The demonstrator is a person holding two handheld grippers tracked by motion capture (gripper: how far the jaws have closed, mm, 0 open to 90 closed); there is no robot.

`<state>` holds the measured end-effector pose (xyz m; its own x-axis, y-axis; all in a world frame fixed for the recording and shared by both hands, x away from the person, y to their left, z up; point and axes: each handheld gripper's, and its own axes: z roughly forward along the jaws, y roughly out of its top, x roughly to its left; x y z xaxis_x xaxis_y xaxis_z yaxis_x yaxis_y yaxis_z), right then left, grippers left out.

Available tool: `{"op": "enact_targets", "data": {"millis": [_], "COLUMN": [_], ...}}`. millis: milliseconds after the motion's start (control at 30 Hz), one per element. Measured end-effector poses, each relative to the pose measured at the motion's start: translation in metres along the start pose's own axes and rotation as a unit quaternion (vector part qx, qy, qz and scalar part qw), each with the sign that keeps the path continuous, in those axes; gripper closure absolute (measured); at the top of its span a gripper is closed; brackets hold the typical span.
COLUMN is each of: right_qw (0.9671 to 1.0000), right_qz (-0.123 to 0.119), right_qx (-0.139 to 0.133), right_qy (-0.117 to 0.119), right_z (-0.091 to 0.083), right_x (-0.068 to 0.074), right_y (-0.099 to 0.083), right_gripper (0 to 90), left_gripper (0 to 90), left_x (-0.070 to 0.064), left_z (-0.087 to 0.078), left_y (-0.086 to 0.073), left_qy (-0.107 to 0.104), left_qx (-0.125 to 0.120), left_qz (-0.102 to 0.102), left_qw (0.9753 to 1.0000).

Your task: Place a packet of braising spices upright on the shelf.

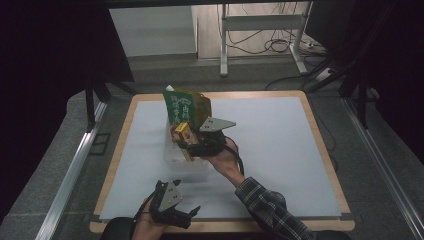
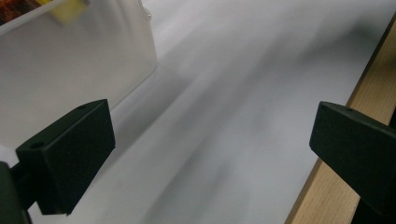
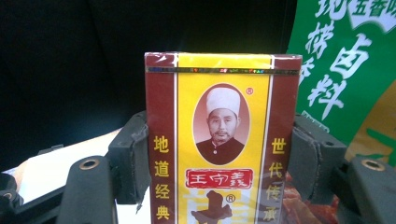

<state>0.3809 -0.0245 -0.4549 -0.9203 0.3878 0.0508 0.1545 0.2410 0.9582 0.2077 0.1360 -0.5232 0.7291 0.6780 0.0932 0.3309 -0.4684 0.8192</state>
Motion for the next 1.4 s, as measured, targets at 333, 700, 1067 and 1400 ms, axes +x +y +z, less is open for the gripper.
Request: {"op": "enact_targets", "data": {"millis": [333,700,1067,1400], "right_qw": [0.9998,0.9986,0.9968,0.9941], "right_qz": [0.014,0.006,0.002,0.014], "right_qx": [0.011,0.047,0.075,0.104], "right_qy": [-0.008,-0.021,-0.030,-0.028], "right_z": [0.001,-0.006,-0.002,-0.002], "right_x": [-0.002,-0.003,-0.002,-0.005], "right_y": [-0.019,-0.040,-0.047,-0.037], "right_gripper": [32.0,32.3,32.3,19.8], "left_gripper": [0.0,0.0,0.1,0.1], "left_x": [0.001,-0.002,-0.003,-0.001], "left_z": [0.000,0.002,0.002,0.001], "left_y": [0.000,0.000,0.000,0.000], "left_qy": [-0.001,-0.001,0.001,0.004], "left_qx": [0.006,0.009,0.015,0.009], "left_qz": [0.006,0.009,0.017,0.012], "left_qw": [1.0000,0.9999,0.9997,0.9999]}}
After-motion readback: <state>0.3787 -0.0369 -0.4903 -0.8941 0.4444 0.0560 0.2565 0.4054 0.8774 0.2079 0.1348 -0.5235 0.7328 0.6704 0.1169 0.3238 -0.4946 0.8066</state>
